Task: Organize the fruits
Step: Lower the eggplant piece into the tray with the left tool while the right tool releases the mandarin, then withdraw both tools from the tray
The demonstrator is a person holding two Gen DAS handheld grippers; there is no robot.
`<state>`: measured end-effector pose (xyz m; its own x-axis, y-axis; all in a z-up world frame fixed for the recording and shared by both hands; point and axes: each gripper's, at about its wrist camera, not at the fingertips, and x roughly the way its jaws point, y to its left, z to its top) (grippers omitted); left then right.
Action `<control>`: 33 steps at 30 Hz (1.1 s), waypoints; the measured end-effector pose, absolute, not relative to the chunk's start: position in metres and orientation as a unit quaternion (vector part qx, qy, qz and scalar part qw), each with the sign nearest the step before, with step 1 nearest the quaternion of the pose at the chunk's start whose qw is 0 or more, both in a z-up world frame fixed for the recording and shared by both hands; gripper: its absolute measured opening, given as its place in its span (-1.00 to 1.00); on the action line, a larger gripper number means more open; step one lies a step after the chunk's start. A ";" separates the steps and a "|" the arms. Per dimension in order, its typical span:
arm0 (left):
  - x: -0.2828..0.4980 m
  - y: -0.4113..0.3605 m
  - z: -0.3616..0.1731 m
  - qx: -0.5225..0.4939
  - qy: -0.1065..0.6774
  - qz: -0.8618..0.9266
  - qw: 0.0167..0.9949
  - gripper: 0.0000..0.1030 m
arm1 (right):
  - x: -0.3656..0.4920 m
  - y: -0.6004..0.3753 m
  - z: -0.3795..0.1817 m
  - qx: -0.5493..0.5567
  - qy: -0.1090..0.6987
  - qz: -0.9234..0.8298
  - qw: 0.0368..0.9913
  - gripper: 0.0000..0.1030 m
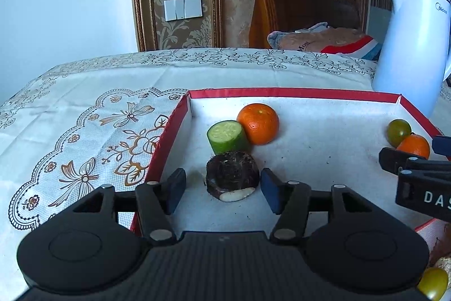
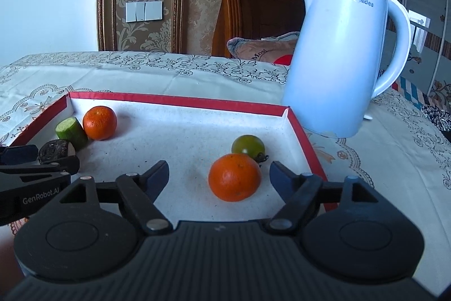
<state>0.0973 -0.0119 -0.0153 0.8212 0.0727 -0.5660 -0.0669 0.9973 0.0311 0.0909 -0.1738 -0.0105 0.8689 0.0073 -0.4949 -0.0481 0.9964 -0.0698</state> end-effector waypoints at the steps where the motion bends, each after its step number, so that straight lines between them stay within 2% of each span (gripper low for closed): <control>1: 0.097 -0.012 -0.015 0.005 0.297 0.036 0.954 0.12 | 0.090 -0.174 -0.011 -0.039 0.256 0.014 0.966 0.50; 8: 0.092 -0.008 -0.014 -0.001 0.296 0.030 0.955 0.12 | 0.084 -0.180 -0.012 -0.032 0.257 0.013 0.966 0.61; 14: 0.086 -0.007 -0.013 0.000 0.291 0.028 0.956 0.12 | 0.075 -0.189 -0.014 -0.014 0.258 0.012 0.966 0.62; 21: 0.080 -0.005 -0.011 -0.003 0.288 0.028 0.957 0.13 | 0.069 -0.189 -0.015 -0.019 0.252 0.008 0.967 0.82; 33: 0.066 0.002 -0.007 -0.025 0.287 0.016 0.958 0.13 | 0.051 -0.197 -0.017 -0.002 0.244 0.015 0.970 0.86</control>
<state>0.0660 0.0017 -0.0073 0.8351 0.0171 -0.5498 -0.0456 0.9982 -0.0382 0.0512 -0.1967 -0.0167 0.8804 0.0281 -0.4734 -0.0303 0.9995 0.0030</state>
